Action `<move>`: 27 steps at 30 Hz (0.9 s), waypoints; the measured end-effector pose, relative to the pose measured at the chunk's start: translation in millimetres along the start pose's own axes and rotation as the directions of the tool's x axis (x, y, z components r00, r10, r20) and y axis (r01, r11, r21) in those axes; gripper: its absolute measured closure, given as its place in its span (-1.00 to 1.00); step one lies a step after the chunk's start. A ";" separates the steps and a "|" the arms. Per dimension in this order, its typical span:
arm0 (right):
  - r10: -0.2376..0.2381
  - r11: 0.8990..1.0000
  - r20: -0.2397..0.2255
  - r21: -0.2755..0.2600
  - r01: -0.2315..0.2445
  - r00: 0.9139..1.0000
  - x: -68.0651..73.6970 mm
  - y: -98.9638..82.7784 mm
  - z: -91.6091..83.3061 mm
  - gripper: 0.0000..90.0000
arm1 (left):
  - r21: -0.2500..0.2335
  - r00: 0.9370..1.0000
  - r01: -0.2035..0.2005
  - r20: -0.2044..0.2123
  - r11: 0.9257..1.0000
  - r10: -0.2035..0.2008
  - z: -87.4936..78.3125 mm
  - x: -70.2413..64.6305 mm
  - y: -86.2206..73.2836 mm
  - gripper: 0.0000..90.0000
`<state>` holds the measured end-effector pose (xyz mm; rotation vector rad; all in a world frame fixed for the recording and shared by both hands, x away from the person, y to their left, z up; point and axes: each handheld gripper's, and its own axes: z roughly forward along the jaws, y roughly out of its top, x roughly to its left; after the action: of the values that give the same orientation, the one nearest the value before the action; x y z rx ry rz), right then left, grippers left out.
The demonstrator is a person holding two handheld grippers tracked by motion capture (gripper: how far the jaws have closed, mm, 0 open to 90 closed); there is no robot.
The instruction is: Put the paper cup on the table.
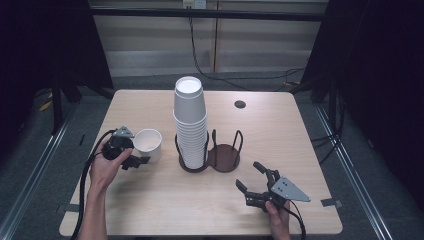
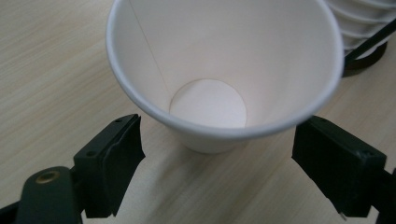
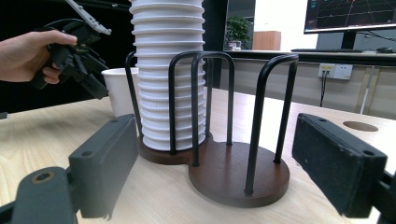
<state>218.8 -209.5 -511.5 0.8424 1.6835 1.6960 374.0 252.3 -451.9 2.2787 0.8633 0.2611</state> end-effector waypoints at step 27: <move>0.000 1.000 0.001 0.000 0.000 1.000 0.0 0.0 0.0 -0.70 | -0.423 0.988 0.112 -0.048 0.899 -0.146 -29.5 -52.1 -46.3 -0.59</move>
<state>218.7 -209.5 -511.5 0.8426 1.6825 1.6954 298.9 259.5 -457.7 1.8136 0.8965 0.4348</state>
